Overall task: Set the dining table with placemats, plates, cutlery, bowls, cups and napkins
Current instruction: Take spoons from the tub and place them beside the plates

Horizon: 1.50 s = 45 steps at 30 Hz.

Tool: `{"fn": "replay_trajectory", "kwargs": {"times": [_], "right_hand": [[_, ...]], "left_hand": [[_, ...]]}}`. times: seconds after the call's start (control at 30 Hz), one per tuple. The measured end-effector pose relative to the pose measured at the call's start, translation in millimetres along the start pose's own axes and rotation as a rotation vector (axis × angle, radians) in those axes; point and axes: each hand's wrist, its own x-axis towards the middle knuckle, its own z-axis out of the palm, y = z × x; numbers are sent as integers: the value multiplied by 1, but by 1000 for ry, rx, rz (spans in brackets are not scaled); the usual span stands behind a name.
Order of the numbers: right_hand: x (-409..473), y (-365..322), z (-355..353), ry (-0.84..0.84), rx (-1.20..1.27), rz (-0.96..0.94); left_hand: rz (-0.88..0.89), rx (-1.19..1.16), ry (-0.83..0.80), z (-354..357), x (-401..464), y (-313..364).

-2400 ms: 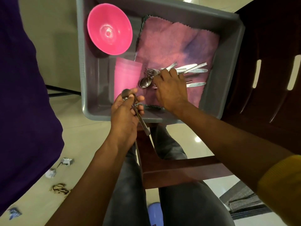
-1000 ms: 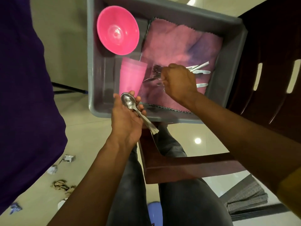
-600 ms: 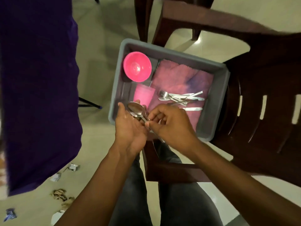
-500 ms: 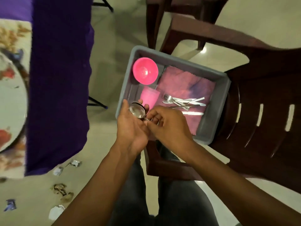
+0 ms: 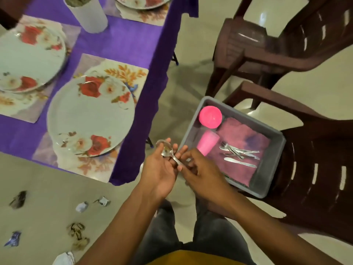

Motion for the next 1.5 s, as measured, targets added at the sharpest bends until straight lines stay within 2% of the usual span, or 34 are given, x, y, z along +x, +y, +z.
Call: {"fn": "replay_trajectory", "kwargs": {"times": [0.2, 0.3, 0.57, 0.67, 0.8, 1.0, 1.27, 1.4, 1.5], "right_hand": [[16, -63, 75, -79, 128, 75], [22, -91, 109, -58, 133, 91], [33, -151, 171, -14, 338, 20], [37, -170, 182, -41, 306, -14], [50, -189, 185, -105, 243, -63], [89, -206, 170, -113, -80, -197], [158, -214, 147, -219, -68, -237], [199, -217, 132, -250, -116, -205], [237, -220, 108, -231, -152, -175]], "left_hand": [[109, 52, -12, -66, -34, 59], [143, 57, -2, -95, -50, 84], [214, 186, -82, -145, -88, 132], [291, 211, -59, -154, -92, 149], [371, 207, -26, -159, -95, 174], [393, 254, 35, -158, -88, 198], [402, 167, 66, -138, -53, 224], [427, 188, 178, -127, -22, 236], [433, 208, 325, -118, 8, 243]]}}
